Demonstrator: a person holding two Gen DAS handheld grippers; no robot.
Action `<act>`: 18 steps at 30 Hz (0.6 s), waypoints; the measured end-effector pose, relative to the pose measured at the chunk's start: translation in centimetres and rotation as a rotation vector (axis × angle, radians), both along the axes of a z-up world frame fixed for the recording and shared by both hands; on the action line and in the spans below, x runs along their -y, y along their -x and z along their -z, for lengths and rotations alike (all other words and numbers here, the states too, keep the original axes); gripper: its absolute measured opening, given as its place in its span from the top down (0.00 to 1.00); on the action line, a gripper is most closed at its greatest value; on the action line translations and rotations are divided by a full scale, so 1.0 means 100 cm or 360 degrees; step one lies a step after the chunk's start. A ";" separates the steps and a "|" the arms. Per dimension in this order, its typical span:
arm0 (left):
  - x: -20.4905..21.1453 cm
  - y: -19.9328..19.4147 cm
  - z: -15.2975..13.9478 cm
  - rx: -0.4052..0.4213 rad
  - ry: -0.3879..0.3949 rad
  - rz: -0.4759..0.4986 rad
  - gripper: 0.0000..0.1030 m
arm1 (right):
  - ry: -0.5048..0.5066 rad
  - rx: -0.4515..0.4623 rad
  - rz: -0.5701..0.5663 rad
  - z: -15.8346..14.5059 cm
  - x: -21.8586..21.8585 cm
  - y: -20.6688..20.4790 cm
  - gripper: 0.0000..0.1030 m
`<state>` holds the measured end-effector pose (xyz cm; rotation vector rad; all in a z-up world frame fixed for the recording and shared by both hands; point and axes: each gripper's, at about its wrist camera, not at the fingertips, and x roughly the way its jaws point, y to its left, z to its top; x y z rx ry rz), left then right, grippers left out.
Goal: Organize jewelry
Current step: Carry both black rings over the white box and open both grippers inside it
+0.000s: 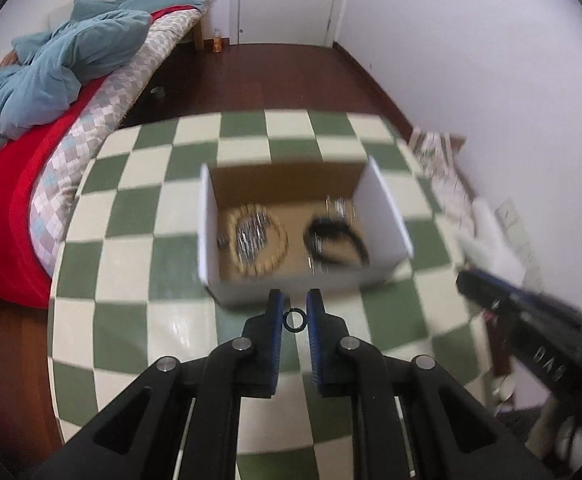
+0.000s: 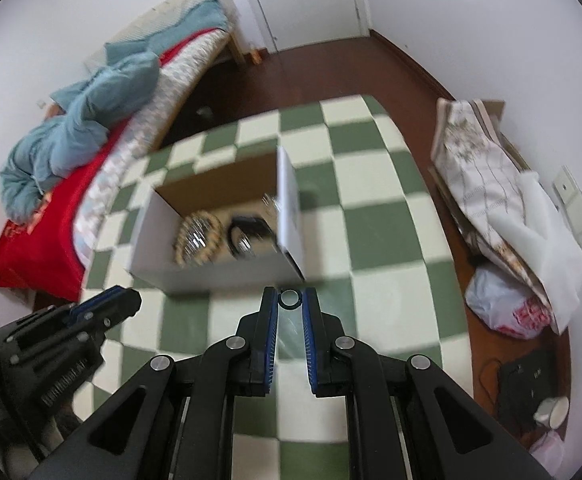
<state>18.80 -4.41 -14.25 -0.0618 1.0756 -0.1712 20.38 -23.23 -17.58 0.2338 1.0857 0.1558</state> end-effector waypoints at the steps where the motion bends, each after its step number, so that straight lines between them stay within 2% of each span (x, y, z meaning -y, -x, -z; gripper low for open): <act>1: -0.006 -0.013 -0.006 -0.0003 0.0041 -0.0014 0.91 | -0.0004 0.0012 -0.0011 -0.004 -0.002 -0.005 0.88; 5: -0.018 -0.057 -0.010 -0.0049 0.0091 -0.0035 0.91 | -0.0042 0.0035 -0.0051 -0.013 -0.014 -0.045 0.88; 10: -0.026 -0.117 0.009 -0.0237 0.0143 -0.0045 0.91 | -0.0131 -0.0098 -0.0113 0.006 -0.029 -0.108 0.88; 15: -0.026 -0.143 0.026 -0.0346 0.0151 -0.0029 0.90 | -0.0191 -0.0246 -0.0149 0.033 -0.038 -0.145 0.87; 18: -0.028 -0.150 0.032 -0.0397 0.0130 -0.0086 0.87 | -0.0239 -0.0312 -0.0146 0.044 -0.039 -0.155 0.87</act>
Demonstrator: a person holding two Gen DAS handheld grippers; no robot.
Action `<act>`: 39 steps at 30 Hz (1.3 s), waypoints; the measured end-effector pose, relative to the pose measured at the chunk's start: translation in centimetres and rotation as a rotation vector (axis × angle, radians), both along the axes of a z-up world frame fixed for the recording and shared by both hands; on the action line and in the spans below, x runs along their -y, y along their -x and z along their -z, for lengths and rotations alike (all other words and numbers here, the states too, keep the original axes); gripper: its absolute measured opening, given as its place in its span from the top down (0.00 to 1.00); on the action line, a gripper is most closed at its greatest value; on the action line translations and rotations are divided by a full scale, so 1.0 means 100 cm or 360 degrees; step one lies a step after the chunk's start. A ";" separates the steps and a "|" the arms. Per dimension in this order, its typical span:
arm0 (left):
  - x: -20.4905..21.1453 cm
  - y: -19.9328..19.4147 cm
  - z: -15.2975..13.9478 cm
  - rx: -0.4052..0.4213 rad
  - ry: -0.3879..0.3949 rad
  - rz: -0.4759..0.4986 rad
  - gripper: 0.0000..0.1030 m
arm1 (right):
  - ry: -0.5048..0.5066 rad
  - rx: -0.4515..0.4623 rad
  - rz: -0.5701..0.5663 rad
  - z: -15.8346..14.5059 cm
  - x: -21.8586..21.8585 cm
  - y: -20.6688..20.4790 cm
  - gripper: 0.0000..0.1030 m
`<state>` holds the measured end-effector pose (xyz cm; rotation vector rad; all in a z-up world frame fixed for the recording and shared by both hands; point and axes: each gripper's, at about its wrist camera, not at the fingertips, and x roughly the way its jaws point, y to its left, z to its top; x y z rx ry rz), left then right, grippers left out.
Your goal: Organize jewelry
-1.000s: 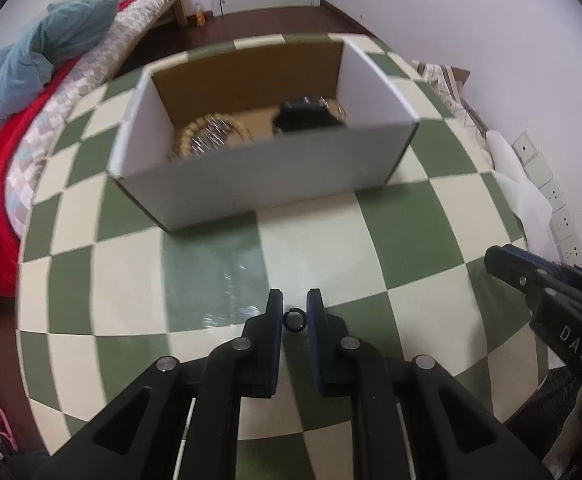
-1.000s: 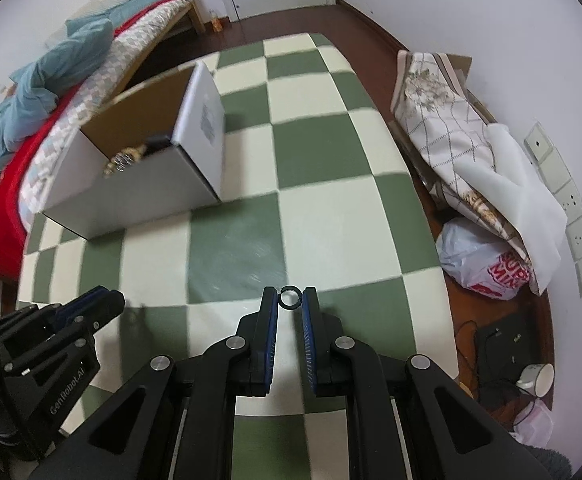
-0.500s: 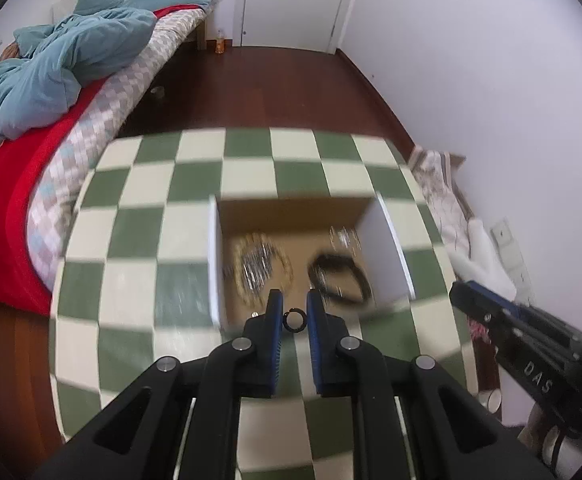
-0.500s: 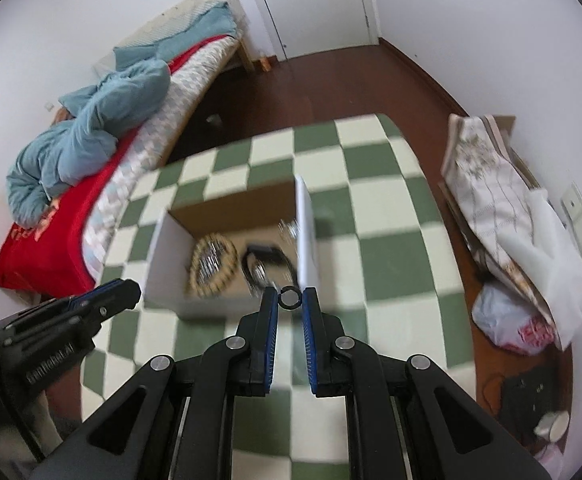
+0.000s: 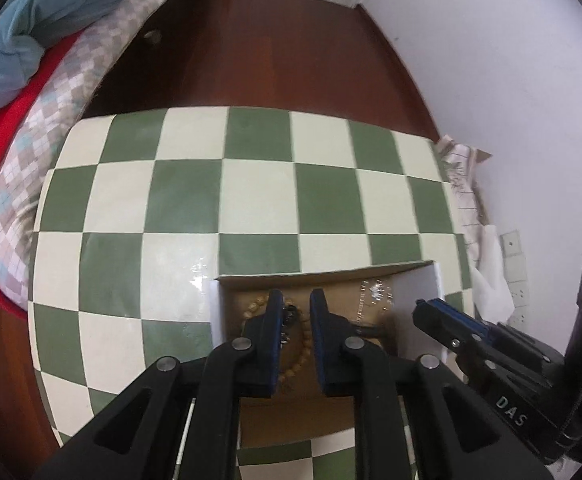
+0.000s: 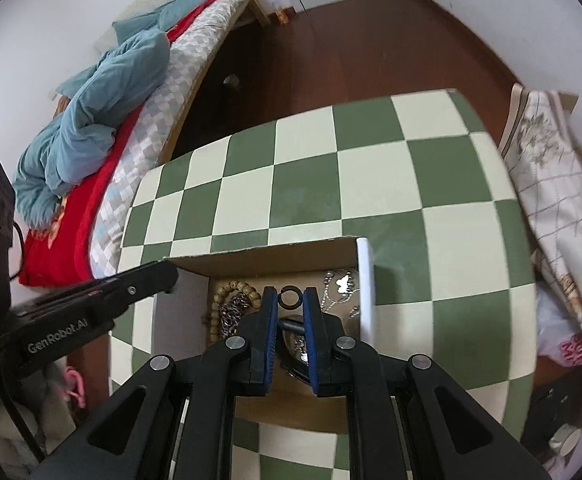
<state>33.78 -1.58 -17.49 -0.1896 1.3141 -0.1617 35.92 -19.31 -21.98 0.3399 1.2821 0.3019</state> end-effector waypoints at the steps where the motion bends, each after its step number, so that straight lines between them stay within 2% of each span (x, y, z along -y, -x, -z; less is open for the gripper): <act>1: -0.001 -0.001 0.000 -0.0003 0.0004 -0.0013 0.81 | -0.0002 -0.0010 0.0007 0.002 0.001 -0.001 0.86; 2: -0.002 -0.002 0.000 0.0003 -0.0002 -0.0020 0.66 | 0.0001 -0.0010 0.0016 0.002 0.002 -0.001 0.78; 3: -0.003 -0.001 -0.003 0.0036 -0.0033 -0.0036 0.55 | 0.0011 -0.0003 0.0017 0.001 0.003 -0.002 0.65; 4: -0.004 0.000 -0.007 0.0065 -0.0039 -0.0047 0.30 | 0.0012 0.0004 0.0024 0.000 0.003 -0.001 0.53; 5: -0.006 0.001 -0.011 0.0090 -0.0041 -0.0059 0.17 | 0.0007 0.0012 0.0035 -0.003 0.005 0.000 0.47; 7: -0.010 0.004 -0.020 0.0146 -0.0066 -0.0082 0.17 | 0.0070 0.0030 0.0047 -0.009 0.007 0.003 0.38; 8: -0.012 0.005 -0.023 0.0158 -0.0096 -0.0091 0.13 | 0.0094 0.0045 0.0052 -0.013 0.009 0.006 0.34; 9: -0.014 0.005 -0.025 0.0163 -0.0120 -0.0102 0.08 | 0.0150 0.0042 0.0063 -0.016 0.010 0.008 0.25; 10: -0.017 0.009 -0.029 0.0181 -0.0161 -0.0119 0.00 | 0.0192 0.0049 0.0064 -0.018 0.011 0.011 0.20; 11: -0.019 0.013 -0.032 0.0210 -0.0210 -0.0130 0.00 | 0.0238 0.0063 0.0057 -0.022 0.011 0.014 0.12; 13: -0.022 0.022 -0.037 0.0280 -0.0344 -0.0150 0.00 | 0.0416 0.0052 0.0028 -0.023 0.006 0.021 0.03; 15: -0.025 0.033 -0.038 0.0332 -0.0459 -0.0173 0.00 | 0.0521 0.0044 -0.0016 -0.022 0.002 0.030 0.00; 17: -0.028 0.045 -0.037 0.0364 -0.0514 -0.0190 0.00 | 0.0589 0.0015 -0.0040 -0.018 0.000 0.040 0.00; 21: -0.032 0.069 -0.031 0.0348 -0.0529 -0.0209 0.00 | 0.0644 0.0006 -0.0050 -0.017 -0.003 0.061 0.00; 28: -0.033 0.107 -0.032 0.0306 -0.0516 -0.0239 0.00 | 0.0644 0.0022 -0.0025 -0.029 -0.006 0.090 0.00; 33: -0.027 0.134 -0.053 0.0353 -0.0520 -0.0223 0.00 | 0.0607 0.0074 0.0019 -0.055 -0.002 0.113 0.00; 39: -0.018 0.174 -0.095 0.0460 -0.0492 -0.0196 0.00 | 0.0611 0.0198 0.0082 -0.102 0.006 0.146 0.00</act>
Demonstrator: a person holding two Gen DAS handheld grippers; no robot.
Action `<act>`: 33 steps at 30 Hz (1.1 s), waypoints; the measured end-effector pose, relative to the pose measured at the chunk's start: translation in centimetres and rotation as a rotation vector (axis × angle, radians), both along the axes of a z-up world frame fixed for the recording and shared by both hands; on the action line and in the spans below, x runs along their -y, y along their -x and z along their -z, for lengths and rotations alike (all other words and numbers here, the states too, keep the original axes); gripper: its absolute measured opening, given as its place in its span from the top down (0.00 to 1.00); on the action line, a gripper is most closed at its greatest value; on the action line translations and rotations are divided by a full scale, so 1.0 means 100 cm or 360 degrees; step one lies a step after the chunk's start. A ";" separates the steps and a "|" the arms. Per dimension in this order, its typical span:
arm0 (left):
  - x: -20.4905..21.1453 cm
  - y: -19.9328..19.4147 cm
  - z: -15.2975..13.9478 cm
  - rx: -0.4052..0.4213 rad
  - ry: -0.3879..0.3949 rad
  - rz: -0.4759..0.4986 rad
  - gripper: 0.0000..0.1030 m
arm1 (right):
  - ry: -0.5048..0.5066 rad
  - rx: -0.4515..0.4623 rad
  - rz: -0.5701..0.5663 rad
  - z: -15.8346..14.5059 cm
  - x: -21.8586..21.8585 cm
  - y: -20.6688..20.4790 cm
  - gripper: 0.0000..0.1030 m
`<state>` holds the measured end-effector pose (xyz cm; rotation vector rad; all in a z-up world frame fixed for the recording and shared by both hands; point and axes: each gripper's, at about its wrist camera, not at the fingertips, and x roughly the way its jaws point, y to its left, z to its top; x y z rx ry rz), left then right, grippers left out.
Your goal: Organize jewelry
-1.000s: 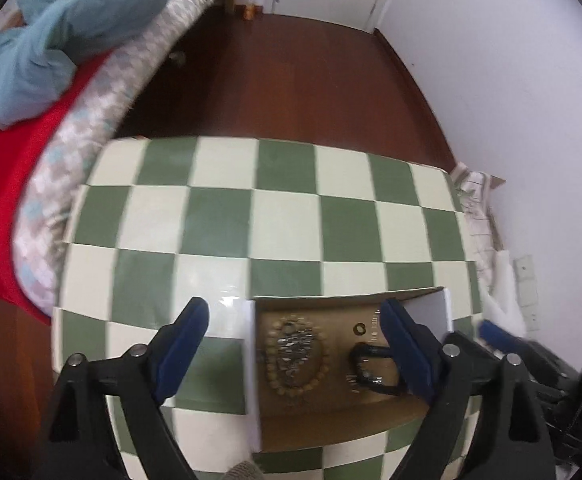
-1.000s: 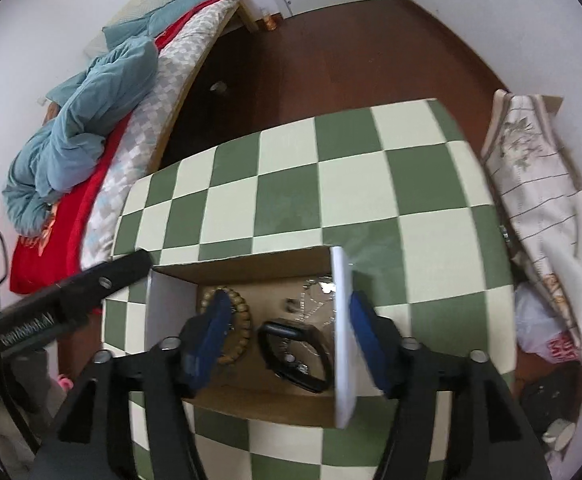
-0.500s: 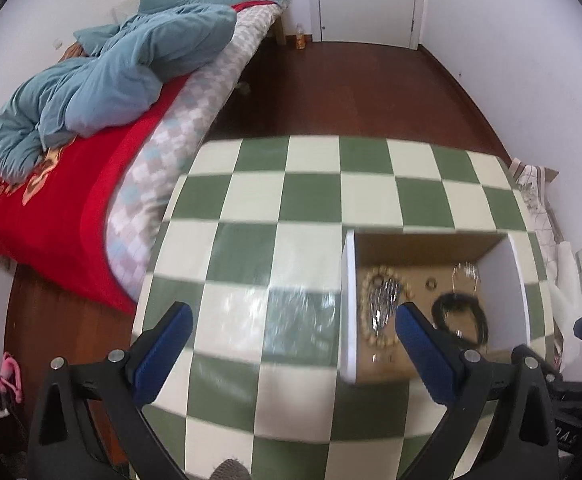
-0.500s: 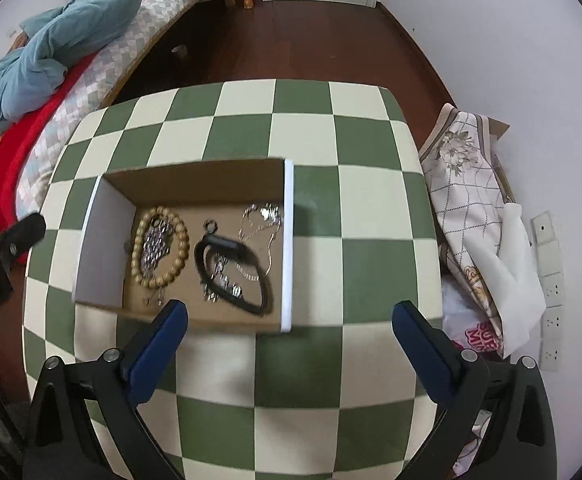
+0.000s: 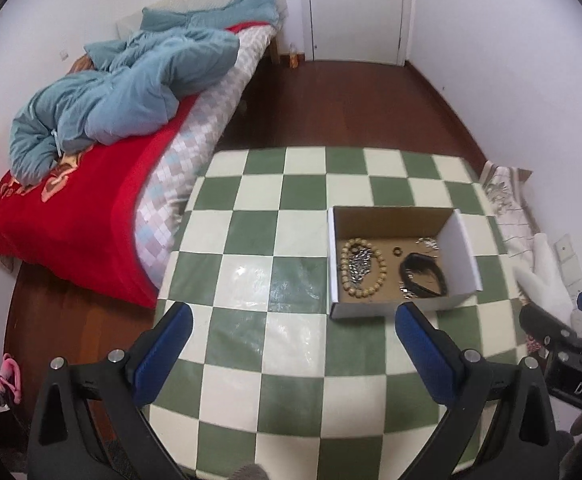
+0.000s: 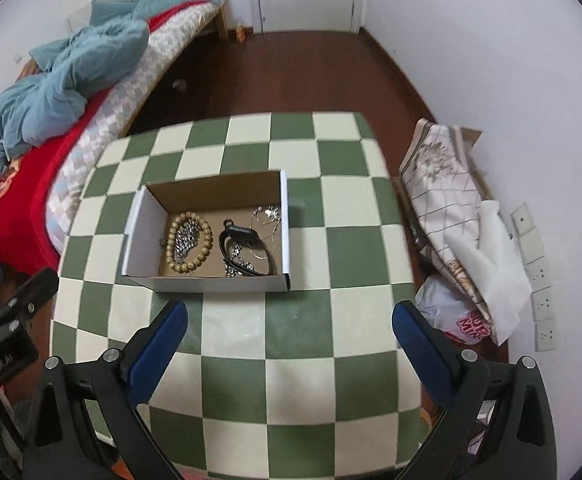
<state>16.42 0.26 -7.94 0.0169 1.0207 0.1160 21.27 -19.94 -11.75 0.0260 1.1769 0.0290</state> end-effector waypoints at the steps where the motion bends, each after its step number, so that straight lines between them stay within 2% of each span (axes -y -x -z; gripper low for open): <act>1: 0.000 0.005 -0.007 0.0013 0.0015 0.0008 0.00 | -0.0004 0.0018 0.0002 -0.007 0.001 0.003 0.00; 9: 0.006 0.052 -0.075 0.0165 0.0034 0.0052 0.00 | -0.0007 0.0217 0.0004 -0.086 0.008 0.056 0.00; 14: 0.011 0.078 -0.105 0.0226 0.0052 0.0084 0.00 | -0.0015 0.0299 0.0011 -0.123 0.011 0.086 0.00; 24: 0.014 0.107 -0.138 0.0266 0.0103 0.0099 0.00 | -0.0021 0.0368 0.0030 -0.177 0.021 0.127 0.00; 33: 0.017 0.092 -0.145 0.0281 0.0039 0.0052 0.00 | 0.0015 0.0382 0.0032 -0.191 0.021 0.115 0.00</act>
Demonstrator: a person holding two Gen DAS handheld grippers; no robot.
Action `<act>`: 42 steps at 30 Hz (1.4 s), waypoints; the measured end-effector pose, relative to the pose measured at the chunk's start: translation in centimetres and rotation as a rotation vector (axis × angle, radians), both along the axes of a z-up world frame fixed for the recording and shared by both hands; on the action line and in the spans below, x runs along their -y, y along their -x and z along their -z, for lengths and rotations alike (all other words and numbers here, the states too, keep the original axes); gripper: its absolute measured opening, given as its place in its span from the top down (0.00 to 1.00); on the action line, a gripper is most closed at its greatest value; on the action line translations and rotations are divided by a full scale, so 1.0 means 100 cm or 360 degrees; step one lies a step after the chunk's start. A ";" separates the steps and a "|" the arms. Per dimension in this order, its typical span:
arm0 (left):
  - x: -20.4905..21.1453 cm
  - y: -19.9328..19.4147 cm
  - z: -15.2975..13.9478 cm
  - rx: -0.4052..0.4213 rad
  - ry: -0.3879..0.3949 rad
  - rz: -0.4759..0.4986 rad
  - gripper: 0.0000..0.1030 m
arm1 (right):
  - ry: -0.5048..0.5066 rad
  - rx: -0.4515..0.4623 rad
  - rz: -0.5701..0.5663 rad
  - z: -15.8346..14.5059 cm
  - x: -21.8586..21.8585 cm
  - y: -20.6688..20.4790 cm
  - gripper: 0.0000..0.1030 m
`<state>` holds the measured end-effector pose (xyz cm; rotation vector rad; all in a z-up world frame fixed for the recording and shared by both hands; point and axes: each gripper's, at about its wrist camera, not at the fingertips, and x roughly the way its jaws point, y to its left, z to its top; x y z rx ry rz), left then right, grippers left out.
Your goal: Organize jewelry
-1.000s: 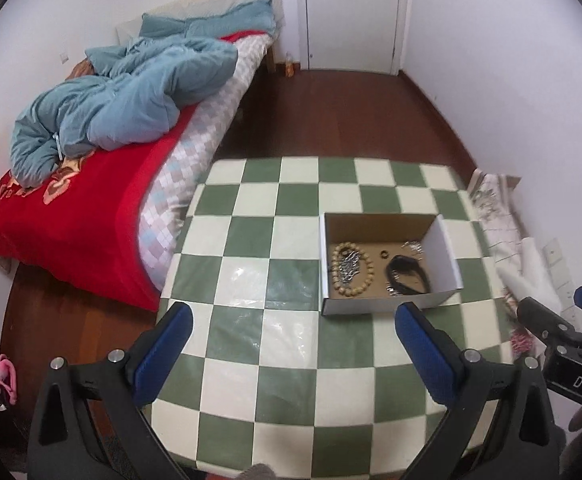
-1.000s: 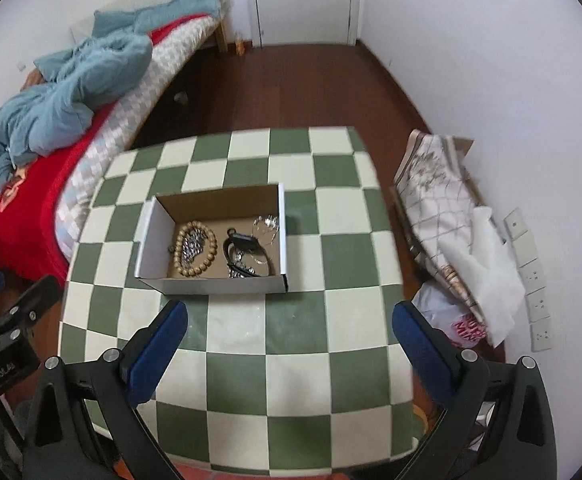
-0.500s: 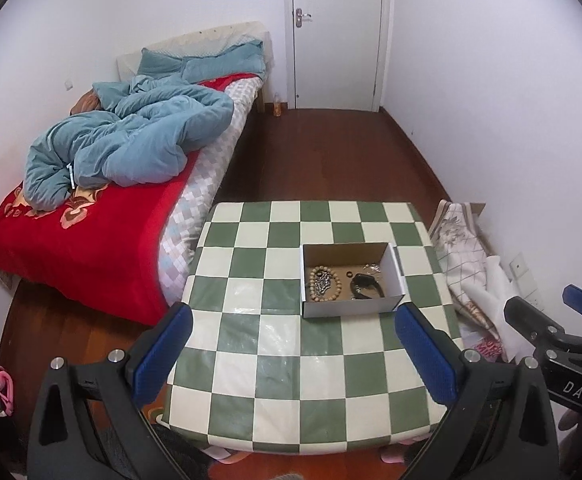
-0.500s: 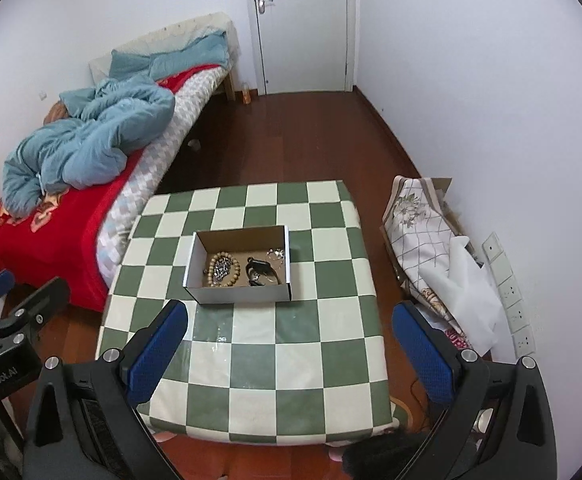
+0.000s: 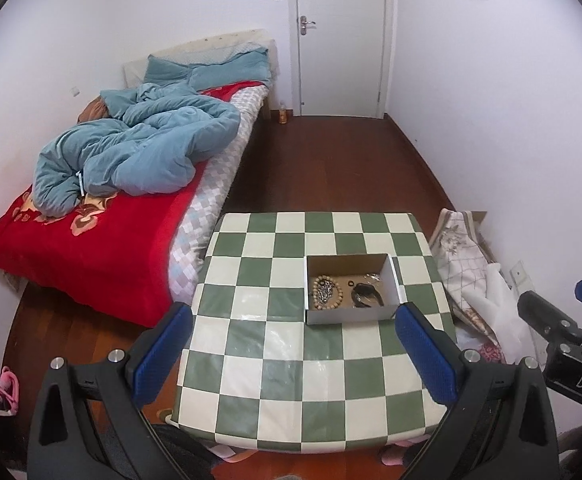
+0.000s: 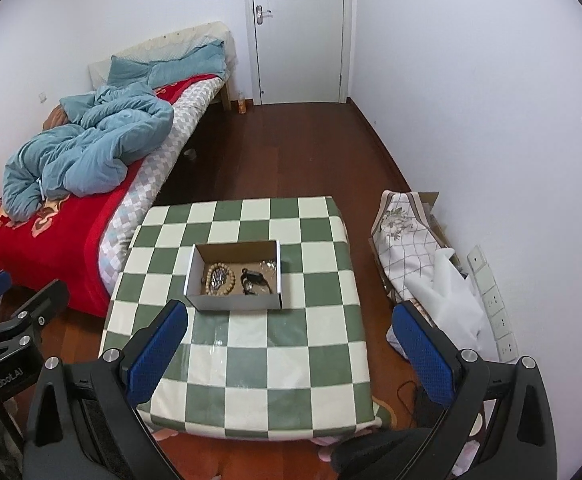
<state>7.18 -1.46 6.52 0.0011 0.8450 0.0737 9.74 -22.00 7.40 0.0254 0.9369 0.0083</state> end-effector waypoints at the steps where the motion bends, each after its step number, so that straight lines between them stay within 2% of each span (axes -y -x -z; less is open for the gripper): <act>1: 0.001 -0.003 0.000 0.0002 0.0002 -0.0002 0.00 | 0.0007 0.0002 0.0007 0.000 0.000 -0.004 0.00; 8: 0.005 -0.020 0.002 0.0012 -0.0006 -0.0033 0.00 | 0.0037 0.0016 0.0027 0.001 0.001 -0.031 0.00; 18: 0.003 -0.032 0.006 -0.0040 0.0016 -0.0054 0.00 | 0.0056 -0.0022 0.0042 0.010 0.005 -0.050 0.00; 42: 0.007 -0.033 -0.001 -0.0022 -0.0006 -0.0065 0.00 | 0.0027 -0.0029 0.0004 0.009 -0.005 -0.046 0.00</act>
